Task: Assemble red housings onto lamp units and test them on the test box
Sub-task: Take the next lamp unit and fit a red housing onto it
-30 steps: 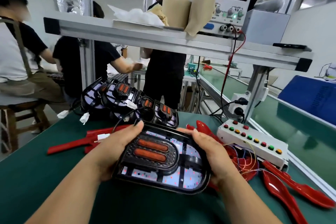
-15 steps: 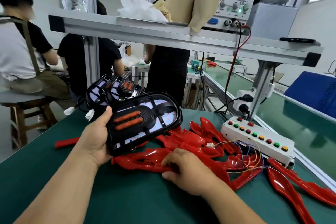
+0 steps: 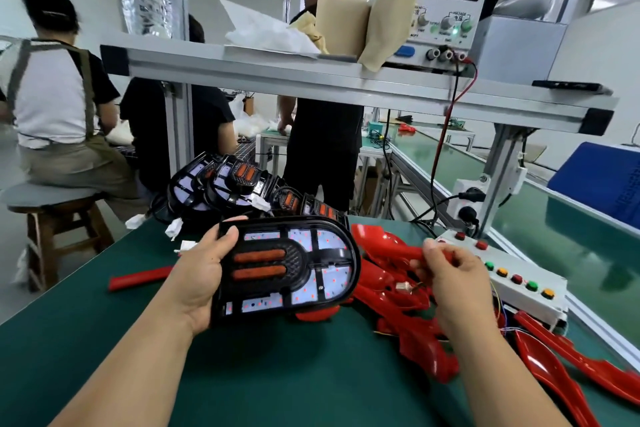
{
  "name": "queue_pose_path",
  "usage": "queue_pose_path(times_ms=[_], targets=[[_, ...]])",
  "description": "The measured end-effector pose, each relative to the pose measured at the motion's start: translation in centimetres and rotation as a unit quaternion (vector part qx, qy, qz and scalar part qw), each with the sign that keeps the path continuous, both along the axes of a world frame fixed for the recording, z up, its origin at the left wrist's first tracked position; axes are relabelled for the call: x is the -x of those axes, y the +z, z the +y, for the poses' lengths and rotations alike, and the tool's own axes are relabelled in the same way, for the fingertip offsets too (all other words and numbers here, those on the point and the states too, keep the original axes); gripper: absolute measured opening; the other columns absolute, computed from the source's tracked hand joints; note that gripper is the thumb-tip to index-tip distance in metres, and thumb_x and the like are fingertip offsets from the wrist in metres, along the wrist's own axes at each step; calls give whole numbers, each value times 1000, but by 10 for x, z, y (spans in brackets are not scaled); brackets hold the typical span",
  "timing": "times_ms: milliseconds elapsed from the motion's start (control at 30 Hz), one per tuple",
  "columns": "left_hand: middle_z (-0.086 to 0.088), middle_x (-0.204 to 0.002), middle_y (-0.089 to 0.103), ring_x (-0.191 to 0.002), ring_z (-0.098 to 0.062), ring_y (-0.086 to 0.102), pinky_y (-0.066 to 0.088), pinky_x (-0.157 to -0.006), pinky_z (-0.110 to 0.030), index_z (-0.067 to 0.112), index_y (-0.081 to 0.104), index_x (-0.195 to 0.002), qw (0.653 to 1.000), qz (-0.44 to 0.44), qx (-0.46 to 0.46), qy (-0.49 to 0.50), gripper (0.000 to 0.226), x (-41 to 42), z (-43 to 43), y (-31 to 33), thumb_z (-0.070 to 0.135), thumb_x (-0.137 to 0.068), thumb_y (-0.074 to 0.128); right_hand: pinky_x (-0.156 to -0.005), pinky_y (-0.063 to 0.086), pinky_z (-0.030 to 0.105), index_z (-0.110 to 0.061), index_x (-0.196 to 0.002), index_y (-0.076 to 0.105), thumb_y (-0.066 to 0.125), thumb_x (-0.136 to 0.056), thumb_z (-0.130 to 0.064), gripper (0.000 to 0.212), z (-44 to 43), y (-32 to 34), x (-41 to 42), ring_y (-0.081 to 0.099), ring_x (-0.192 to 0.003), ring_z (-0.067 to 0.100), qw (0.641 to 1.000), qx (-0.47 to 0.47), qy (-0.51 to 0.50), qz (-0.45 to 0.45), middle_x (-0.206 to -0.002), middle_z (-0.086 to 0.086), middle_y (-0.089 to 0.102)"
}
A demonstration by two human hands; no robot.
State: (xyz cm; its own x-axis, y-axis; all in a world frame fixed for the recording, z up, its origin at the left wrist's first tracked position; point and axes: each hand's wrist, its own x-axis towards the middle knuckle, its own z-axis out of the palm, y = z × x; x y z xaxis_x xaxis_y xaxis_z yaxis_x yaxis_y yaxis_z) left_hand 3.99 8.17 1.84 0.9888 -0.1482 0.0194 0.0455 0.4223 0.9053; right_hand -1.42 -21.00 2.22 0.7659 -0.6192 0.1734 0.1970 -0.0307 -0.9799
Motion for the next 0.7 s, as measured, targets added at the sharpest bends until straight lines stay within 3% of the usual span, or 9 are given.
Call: queue_pose_path(times_ms=[67,167,267,400,467,533,633,700], targets=[[-15,-101,75,-84,-34,74,59,-58,-42,19,66,-111,1000,3,-12,12,27,4,-10,-1,29,-104,42,-62,55,21,-6,-80,61,63,-94,-19,19,-3,1,-1,66,-60,8,994,-90,-20,-61,-72,8,67],[-14,-97,76,-82,-33,74,59,-57,-40,16,61,-114,999,12,-28,20,25,13,-30,-6,28,-105,41,-60,57,17,-7,-75,54,61,-93,-6,20,7,4,-2,68,-59,12,958,-255,34,-131,-68,7,65],[-12,-91,76,-77,-30,75,58,-54,-36,14,56,-114,998,14,-65,22,21,23,-51,-13,25,-106,40,-56,57,17,-6,-75,55,59,-91,0,17,28,7,-1,70,-60,16,934,-318,97,-135,-67,7,69],[-17,-95,73,-85,-35,73,61,-71,-48,20,57,-110,992,17,-114,43,13,26,-63,-20,20,-103,45,-57,58,21,-4,-74,54,64,-76,-2,11,59,4,7,71,-63,22,921,-322,184,-119,-74,12,69],[-14,-97,72,-89,-34,70,58,-82,-53,26,58,-104,977,-11,-205,66,15,22,-58,-22,16,-98,49,-56,57,21,0,-85,59,63,-79,-2,7,70,0,8,71,-64,23,923,-308,208,-96,-75,15,70],[-4,-99,70,-92,-25,68,56,-86,-48,34,58,-98,954,-48,-286,75,23,22,-52,-20,12,-95,51,-56,57,21,3,-96,65,58,-88,-1,11,76,-4,9,71,-66,22,929,-295,210,-72,-77,18,72],[21,-112,60,-109,-7,57,45,-94,-27,43,57,-99,911,-144,-377,82,36,22,-45,-16,8,-93,55,-57,57,20,3,-98,67,55,-92,-4,15,78,-9,9,71,-65,20,939,-275,201,-55,-76,17,72],[23,-119,56,-119,-4,50,36,-104,-26,43,61,-107,876,-203,-426,102,28,22,-43,-11,20,-93,57,-59,57,20,3,-97,68,58,-88,-7,16,79,-10,11,71,-67,20,936,-273,214,-57,-78,17,73]])
